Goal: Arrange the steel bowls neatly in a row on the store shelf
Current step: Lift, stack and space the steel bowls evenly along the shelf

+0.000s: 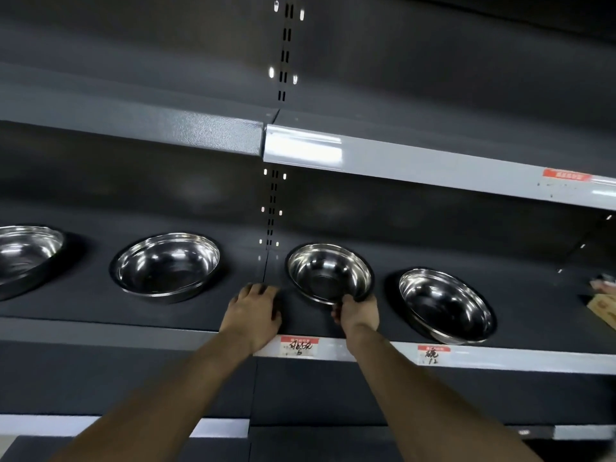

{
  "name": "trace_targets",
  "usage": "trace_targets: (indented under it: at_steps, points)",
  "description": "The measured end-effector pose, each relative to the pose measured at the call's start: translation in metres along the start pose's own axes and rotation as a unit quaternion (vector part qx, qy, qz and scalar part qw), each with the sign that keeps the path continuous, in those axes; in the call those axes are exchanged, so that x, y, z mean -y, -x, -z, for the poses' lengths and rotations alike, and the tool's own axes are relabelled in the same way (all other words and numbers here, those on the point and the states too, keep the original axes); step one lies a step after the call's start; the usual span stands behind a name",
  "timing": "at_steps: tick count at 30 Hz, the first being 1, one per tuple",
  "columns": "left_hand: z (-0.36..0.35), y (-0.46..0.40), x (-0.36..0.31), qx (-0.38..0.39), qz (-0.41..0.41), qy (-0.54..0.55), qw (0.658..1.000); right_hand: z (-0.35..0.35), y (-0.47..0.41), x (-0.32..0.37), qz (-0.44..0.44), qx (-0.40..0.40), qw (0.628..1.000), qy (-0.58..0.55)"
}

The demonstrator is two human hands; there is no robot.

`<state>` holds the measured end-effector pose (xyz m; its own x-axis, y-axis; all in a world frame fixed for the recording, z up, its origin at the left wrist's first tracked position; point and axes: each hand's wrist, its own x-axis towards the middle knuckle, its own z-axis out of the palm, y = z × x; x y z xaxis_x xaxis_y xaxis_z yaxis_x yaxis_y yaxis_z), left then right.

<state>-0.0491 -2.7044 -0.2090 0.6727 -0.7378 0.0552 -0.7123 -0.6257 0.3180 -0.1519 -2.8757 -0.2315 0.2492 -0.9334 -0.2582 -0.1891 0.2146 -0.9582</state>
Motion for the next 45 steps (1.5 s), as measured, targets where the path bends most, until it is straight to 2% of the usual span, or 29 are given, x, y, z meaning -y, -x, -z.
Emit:
trace_targets:
  at_steps: [8, 28, 36, 45]
  points:
    - [0.009, 0.01, -0.015, -0.022, 0.014, -0.014, 1.0, 0.022, 0.03, -0.006, 0.016, 0.045, 0.999, 0.018]
    - [0.021, 0.029, -0.034, 0.01, 0.014, -0.046, 0.999, 0.045, 0.037, -0.015, 0.065, 0.016, 0.994, 0.087]
    - [0.019, 0.027, -0.04, 0.023, 0.001, -0.066, 0.998, 0.056, 0.031, -0.013, 0.068, -0.027, 0.989, 0.132]
    - [0.018, 0.029, -0.043, 0.026, 0.0, -0.071, 0.997, 0.06, 0.026, -0.011, 0.06, -0.001, 0.987, 0.149]
